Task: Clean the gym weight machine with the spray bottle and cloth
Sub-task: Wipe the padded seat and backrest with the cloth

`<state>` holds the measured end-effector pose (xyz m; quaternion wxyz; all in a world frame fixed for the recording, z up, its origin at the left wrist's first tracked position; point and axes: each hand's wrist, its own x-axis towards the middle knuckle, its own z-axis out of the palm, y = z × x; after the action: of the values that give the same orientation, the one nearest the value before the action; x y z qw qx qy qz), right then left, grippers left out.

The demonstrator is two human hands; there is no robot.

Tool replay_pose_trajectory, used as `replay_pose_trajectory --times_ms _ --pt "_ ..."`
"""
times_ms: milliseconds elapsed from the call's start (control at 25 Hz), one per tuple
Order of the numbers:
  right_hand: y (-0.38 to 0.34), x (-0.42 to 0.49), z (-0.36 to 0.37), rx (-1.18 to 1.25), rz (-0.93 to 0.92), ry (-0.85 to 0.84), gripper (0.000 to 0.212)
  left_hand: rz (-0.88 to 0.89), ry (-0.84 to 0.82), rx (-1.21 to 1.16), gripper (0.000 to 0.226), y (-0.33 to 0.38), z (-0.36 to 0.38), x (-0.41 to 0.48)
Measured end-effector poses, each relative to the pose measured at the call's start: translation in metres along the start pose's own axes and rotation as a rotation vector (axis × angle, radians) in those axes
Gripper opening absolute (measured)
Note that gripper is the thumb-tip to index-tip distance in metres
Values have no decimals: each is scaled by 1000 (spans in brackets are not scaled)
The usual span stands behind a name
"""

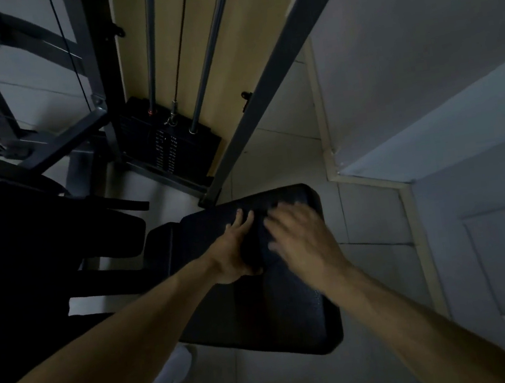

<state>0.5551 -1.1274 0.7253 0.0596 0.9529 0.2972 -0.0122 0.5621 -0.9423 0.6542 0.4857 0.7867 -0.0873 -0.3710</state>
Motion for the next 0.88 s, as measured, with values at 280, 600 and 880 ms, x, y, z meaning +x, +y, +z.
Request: replay_pose_trajectory --times_ms 280,600,880 --pt "1 -15 3 41 -180 -106 65 44 14 51 124 -6 0 -1" --pt "-34 -25 9 12 -160 -106 37 -26 109 34 127 -36 -3 4" --pt "-16 44 13 -99 -56 -115 52 -23 76 76 118 -59 -2 4"
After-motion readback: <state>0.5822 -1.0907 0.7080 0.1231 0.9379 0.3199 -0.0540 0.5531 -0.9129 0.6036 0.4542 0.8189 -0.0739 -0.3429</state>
